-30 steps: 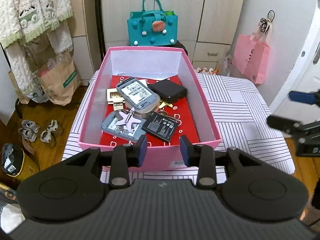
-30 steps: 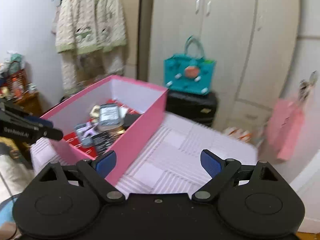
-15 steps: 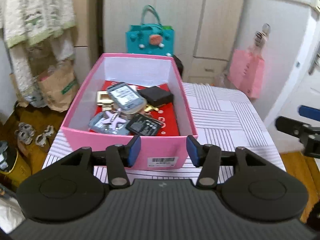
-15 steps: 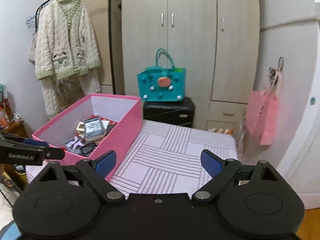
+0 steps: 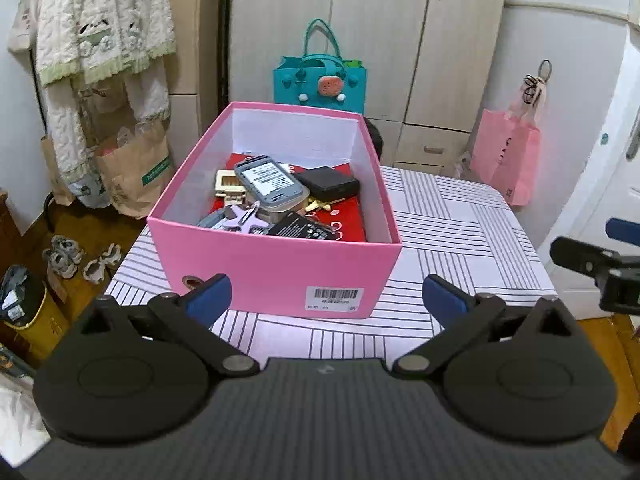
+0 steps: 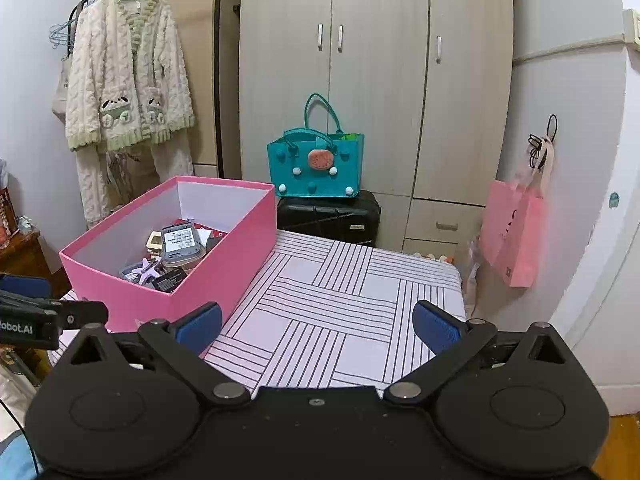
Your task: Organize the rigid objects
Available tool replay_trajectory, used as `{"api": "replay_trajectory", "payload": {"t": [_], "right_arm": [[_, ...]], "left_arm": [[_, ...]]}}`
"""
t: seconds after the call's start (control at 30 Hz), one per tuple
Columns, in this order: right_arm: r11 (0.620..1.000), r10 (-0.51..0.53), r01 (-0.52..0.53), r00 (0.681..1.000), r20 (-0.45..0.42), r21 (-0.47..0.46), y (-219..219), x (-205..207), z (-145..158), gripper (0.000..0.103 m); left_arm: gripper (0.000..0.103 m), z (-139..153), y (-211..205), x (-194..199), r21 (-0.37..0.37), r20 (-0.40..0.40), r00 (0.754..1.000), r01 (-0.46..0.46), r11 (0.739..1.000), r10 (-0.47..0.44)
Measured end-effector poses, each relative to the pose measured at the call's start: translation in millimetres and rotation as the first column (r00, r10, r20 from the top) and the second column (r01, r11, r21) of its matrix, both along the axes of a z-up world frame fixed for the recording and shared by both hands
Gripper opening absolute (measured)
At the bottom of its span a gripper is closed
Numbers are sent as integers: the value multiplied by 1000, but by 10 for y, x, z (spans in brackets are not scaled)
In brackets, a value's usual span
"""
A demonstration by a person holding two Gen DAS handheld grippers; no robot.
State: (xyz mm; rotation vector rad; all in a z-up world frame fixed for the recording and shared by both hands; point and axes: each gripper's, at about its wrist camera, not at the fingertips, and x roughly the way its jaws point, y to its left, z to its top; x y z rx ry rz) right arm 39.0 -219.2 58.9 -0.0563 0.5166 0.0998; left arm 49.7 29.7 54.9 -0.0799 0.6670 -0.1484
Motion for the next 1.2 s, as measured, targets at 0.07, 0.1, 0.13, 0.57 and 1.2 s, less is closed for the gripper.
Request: {"api": "replay_trajectory", "payload": {"t": [0.07,0.1,0.13,0.57,1.2], "right_arm": [[1000,-14,13,1000,6,22,-12,-26,-10,103],[999,-28,28,1000,7,35,-22,-40,-16,103],[998,-44,43,999,9,46,-28,-52,-20,103],[993,-106,103,993,54,60,-6,-198,44,103],[986,-159,160,987,-17,52,28,-101,-344,103]], "left_arm": [[103,-13,-20,9,25,-20,1000,-7,1000,8],[103,-19,-34,27,45,-39,999,-12,999,14],[103,-25,-51,53,65,-60,998,-17,998,21],[103,73,46,120,31,-86,996,-33,999,36],[103,-144,-17,-83,117,81,995,-67,991,58]]}}
